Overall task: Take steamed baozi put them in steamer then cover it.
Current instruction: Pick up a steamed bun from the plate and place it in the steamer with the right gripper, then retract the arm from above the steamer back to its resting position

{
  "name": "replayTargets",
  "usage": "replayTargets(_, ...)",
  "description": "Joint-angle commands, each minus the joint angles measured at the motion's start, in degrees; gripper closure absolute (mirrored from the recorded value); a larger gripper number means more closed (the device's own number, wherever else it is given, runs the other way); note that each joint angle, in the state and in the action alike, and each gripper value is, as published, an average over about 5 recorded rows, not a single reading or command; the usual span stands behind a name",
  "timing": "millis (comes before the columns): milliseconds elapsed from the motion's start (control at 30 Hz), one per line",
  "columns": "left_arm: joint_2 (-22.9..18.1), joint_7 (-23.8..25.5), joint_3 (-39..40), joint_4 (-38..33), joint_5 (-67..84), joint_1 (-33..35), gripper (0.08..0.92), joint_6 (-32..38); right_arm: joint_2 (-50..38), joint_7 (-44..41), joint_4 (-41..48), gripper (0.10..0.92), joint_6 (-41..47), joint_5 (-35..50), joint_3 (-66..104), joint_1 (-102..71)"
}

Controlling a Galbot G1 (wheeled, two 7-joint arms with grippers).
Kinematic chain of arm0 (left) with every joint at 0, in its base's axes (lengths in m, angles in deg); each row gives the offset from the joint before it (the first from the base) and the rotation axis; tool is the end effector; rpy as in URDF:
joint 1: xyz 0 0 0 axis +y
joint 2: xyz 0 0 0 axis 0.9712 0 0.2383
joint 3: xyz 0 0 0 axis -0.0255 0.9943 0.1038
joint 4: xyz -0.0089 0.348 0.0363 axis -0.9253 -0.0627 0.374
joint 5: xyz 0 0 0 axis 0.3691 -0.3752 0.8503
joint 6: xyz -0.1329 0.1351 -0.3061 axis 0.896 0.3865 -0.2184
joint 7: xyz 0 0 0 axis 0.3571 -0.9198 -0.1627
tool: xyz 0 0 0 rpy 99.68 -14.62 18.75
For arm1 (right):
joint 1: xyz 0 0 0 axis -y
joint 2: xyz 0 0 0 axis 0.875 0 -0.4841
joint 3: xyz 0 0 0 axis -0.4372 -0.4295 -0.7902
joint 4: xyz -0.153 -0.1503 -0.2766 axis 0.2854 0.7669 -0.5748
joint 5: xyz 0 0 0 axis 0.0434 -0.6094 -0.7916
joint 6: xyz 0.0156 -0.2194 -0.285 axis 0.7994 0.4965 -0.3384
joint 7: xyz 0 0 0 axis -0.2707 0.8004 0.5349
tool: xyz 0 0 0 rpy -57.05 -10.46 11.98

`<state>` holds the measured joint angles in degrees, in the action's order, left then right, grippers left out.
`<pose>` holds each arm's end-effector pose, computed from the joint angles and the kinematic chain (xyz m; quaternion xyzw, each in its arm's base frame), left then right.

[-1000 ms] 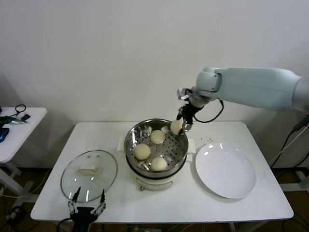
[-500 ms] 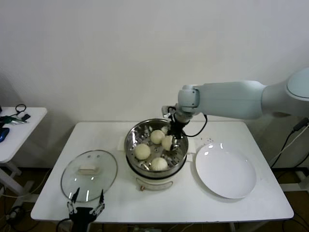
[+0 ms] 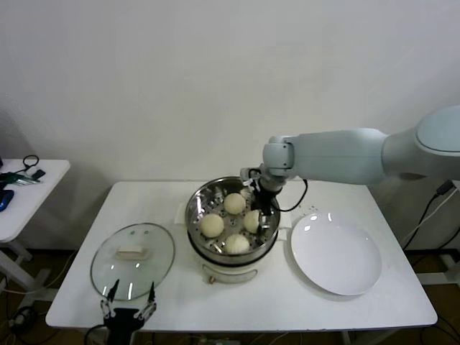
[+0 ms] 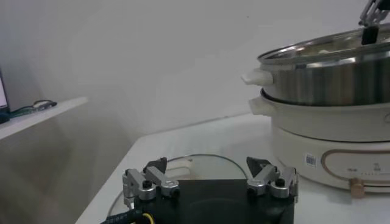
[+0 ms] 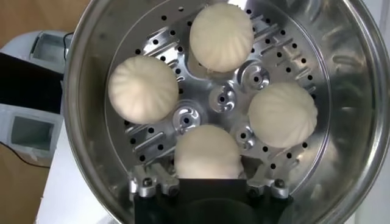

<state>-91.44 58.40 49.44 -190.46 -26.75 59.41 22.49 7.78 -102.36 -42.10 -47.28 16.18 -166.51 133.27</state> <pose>0.0933 0.0406 -0.3537 0.0315 -0.9848 -0.1127 0.1282 0.5578 0.0917 -0.1058 0.5640 -0.5002 0.5199 0.4018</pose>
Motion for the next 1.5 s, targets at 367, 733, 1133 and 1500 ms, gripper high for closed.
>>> replayTargets(367,0.02,0.0,-0.04,-0.25,-0.35,0.05,0.177,-0.1,-6.74,-1.54,-0.32,0.202,-1.57,-1.21,6.11,1.58)
replayTargets(733,-0.06,-0.13,-1.12,-0.42,-0.52,-0.45,0.177,-0.23,-23.49,12.13,-5.78,0.203,-15.73,1.38,15.34,-1.06)
replayTargets(1133,-1.22,0.17,-1.23,-0.51,-2.09,-1.73,0.177,-0.07,-41.76,28.12,-12.86,0.203,-28.32,-0.36,39.51,-25.82)
replayTargets(1500,-1.35,0.12,-1.9,-1.42,-2.01,-2.01,0.177,-1.62,-47.16,36.25,-16.48,0.203,-30.41,-11.07,80.42,-66.63)
